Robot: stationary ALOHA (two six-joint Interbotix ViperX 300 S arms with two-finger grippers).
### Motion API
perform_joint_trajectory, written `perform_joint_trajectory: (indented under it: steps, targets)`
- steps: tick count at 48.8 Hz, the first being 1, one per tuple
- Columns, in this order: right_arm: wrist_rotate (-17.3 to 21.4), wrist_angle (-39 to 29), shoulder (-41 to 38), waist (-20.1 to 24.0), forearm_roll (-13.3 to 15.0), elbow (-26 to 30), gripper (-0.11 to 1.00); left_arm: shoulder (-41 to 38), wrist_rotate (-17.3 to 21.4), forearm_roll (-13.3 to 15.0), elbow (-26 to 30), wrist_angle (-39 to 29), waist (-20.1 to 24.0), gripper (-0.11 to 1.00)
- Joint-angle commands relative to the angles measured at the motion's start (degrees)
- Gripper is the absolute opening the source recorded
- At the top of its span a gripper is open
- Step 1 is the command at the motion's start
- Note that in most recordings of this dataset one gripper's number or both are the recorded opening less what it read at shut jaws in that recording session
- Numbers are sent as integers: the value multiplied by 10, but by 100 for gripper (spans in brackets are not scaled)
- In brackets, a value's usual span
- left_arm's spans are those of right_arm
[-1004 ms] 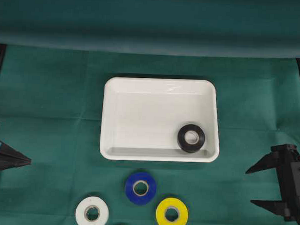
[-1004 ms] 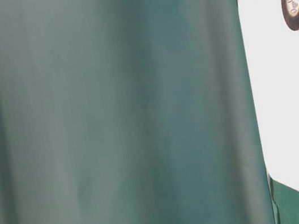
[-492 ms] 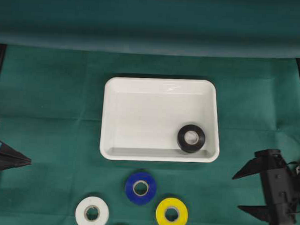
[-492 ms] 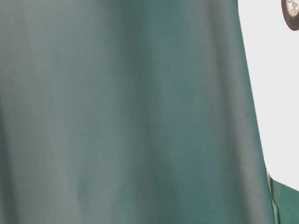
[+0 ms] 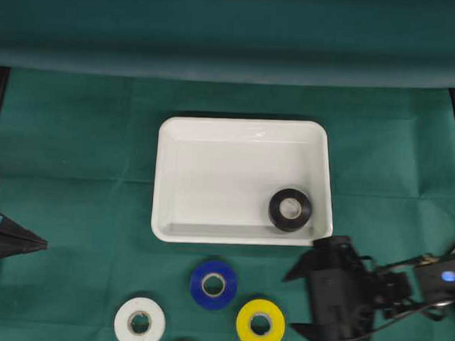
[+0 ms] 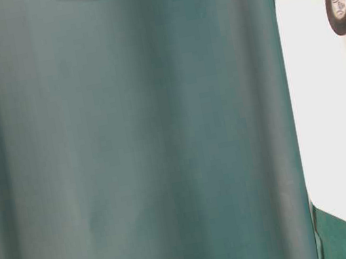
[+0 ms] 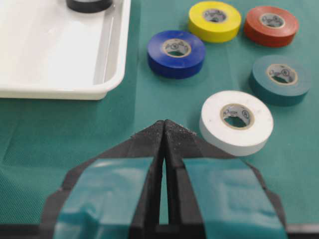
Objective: Put the tape into the white case with the right arm.
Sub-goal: 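Move the right gripper toward the teal tape roll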
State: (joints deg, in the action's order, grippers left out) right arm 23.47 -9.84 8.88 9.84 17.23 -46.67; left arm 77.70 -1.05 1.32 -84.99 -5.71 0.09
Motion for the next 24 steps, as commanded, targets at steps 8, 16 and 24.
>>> perform_joint_trajectory:
  steps: [8, 16, 24]
  targets:
    - [-1, -6, -91, 4, 1, 126, 61, -4, 0, 1, 6, 4, 1, 0]
    - [-1, -25, -142, 7, 1, 195, 61, -4, 0, 0, 6, 4, 1, 0]
    - [-1, -61, -191, 14, 0, 260, 61, -4, 0, 0, 6, 4, 1, 0]
